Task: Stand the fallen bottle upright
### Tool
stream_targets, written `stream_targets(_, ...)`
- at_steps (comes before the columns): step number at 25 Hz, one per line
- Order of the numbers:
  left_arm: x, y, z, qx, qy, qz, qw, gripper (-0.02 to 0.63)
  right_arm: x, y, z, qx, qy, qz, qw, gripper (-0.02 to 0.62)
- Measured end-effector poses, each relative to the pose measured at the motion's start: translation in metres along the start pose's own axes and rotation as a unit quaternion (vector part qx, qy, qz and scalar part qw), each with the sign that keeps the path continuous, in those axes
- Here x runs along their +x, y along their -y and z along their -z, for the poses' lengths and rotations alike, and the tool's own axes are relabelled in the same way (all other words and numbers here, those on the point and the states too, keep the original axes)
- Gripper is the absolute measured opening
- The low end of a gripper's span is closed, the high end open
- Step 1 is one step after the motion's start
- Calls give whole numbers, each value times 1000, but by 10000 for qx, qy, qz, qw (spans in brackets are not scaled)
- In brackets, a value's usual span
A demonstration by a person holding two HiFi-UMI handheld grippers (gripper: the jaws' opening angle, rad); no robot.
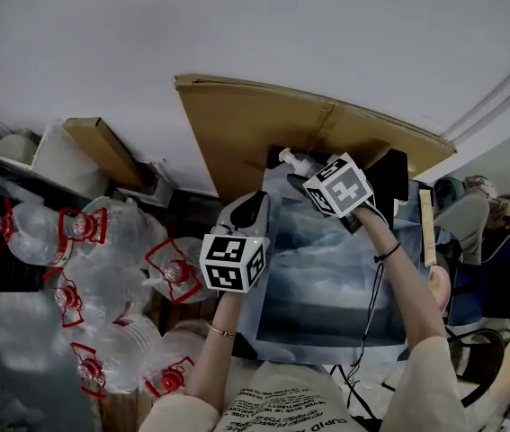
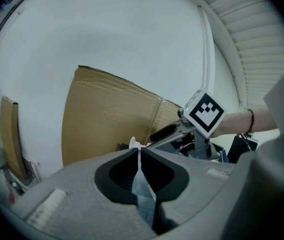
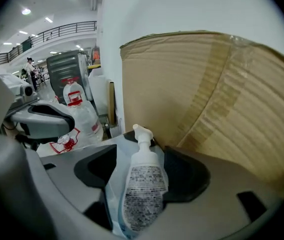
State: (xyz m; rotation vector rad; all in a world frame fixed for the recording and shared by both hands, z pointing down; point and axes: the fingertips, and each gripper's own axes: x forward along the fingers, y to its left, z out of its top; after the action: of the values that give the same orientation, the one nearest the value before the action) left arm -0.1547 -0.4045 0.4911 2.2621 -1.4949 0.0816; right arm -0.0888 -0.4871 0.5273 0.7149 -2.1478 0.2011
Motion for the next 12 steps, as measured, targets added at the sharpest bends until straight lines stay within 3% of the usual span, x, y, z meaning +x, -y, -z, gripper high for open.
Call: stream_targets(12,8,-2,2,-45,-37,46,10000,32,18,13,18,75,-488,-288,9984,291)
